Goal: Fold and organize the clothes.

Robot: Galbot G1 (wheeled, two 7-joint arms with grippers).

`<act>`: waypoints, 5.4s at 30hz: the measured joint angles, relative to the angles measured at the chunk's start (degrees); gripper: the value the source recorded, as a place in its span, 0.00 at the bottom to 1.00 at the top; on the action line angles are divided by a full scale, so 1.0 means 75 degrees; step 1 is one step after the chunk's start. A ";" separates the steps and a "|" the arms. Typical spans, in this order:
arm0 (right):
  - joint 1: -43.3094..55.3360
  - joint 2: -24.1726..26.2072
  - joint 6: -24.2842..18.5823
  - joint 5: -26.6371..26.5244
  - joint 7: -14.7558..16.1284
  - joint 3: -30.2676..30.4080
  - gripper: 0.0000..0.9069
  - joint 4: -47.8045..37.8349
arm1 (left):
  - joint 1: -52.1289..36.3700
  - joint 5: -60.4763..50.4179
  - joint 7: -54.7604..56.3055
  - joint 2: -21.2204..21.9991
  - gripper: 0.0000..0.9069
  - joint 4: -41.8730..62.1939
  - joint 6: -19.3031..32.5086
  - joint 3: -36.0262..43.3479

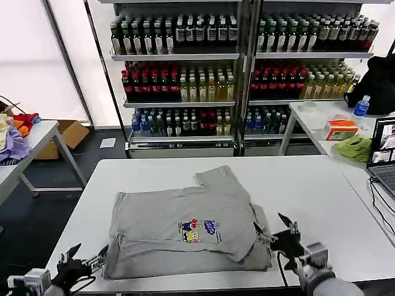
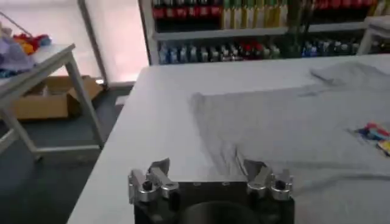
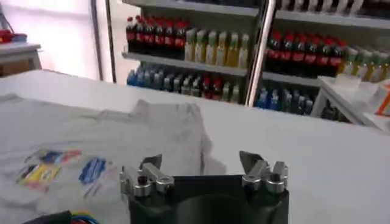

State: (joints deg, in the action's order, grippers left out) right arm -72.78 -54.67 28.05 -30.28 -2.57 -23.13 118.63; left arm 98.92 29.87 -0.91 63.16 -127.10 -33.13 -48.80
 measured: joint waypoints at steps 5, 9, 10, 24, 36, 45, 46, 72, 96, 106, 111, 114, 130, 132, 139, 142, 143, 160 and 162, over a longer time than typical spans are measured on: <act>0.1583 -0.0144 0.0059 -0.0049 0.0699 0.0640 1.00 -0.1365 | -0.1034 0.0126 -0.0335 -0.0395 1.00 0.0733 0.0009 0.0320; 0.2877 -0.0391 0.0060 0.0054 0.1249 0.1231 1.00 -0.2624 | -0.1953 0.0193 -0.0637 -0.0671 1.00 0.1414 0.0027 0.0727; 0.3159 -0.0468 0.0063 0.0085 0.1349 0.1361 1.00 -0.2922 | -0.2216 0.0220 -0.0732 -0.0736 1.00 0.1615 0.0045 0.0844; 0.5884 -0.1861 -0.0124 0.0939 0.2045 0.2373 1.00 -0.6678 | -0.4962 0.0350 -0.1348 -0.1128 1.00 0.4282 0.0269 0.2490; 0.6703 -0.2846 -0.0076 0.1288 0.2063 0.2769 0.80 -0.8383 | -0.6126 0.0344 -0.1569 -0.1059 1.00 0.5722 0.0327 0.3395; 0.6773 -0.3124 0.0015 0.1293 0.1987 0.2845 0.00 -0.8724 | -0.6375 0.0266 -0.1684 -0.1003 0.40 0.6253 0.0433 0.3550; 0.6769 -0.3134 0.0026 0.1286 0.1978 0.2855 0.00 -0.8727 | -0.6390 0.0260 -0.1688 -0.1006 0.37 0.6295 0.0440 0.3559; 0.6228 -0.2821 0.0359 0.0375 0.1549 0.2546 0.00 -0.7739 | -0.6166 0.0309 -0.1673 -0.1003 0.01 0.6128 0.0532 0.3460; 0.3934 -0.1575 0.0606 -0.1283 0.0502 0.1484 0.00 -0.3014 | -0.4514 0.0544 -0.1353 -0.1547 0.01 0.3380 0.0441 0.2342; 0.2076 -0.1120 0.0625 -0.1460 0.0237 0.0706 0.00 -0.1436 | -0.3305 0.0512 -0.1242 -0.1703 0.01 0.2530 0.0346 0.1698; 0.1051 -0.1106 0.0641 -0.1552 0.0148 0.0384 0.00 -0.0745 | -0.2707 0.0422 -0.1223 -0.1756 0.01 0.2330 0.0410 0.1442; 0.0368 -0.1155 0.0644 -0.1431 0.0121 0.0284 0.00 -0.0424 | -0.2345 0.0265 -0.1208 -0.1734 0.18 0.2188 0.0533 0.1395; -0.1017 -0.0795 -0.0253 -0.0546 0.0517 -0.0350 1.00 0.0302 | -0.1086 -0.0668 -0.1055 -0.1498 1.00 0.1416 0.0516 0.0862; -0.1068 -0.0719 -0.0573 -0.0447 0.0594 -0.0519 1.00 0.0302 | -0.0951 -0.0788 -0.1005 -0.1494 1.00 0.1285 0.0528 0.0700; -0.1322 -0.0709 -0.1649 -0.0208 0.0774 -0.1093 1.00 0.0192 | -0.0545 -0.1006 -0.0657 -0.1223 1.00 0.0822 0.0813 0.0561; -0.1467 -0.0749 -0.1964 -0.0132 0.0832 -0.1219 1.00 0.0187 | -0.0511 -0.1118 -0.0439 -0.0898 1.00 0.0751 0.0931 0.0688; -0.1523 -0.0773 -0.2061 -0.0107 0.0851 -0.1260 1.00 0.0187 | -0.0514 -0.1140 -0.0342 -0.0762 1.00 0.0738 0.0966 0.0763; -0.2164 -0.0881 -0.2961 0.0285 0.1093 -0.1449 1.00 0.0078 | -0.0890 -0.1354 0.1929 0.1703 0.99 0.1152 0.1422 0.1750; -0.2173 -0.0884 -0.3011 0.0293 0.1102 -0.1445 1.00 0.0076 | -0.0889 -0.1422 0.2074 0.1906 0.83 0.1163 0.1429 0.1830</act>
State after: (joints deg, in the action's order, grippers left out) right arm -89.08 -61.30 5.47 -28.09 5.70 -33.97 119.20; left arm 92.26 19.20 14.64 77.46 -118.39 -22.41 -35.07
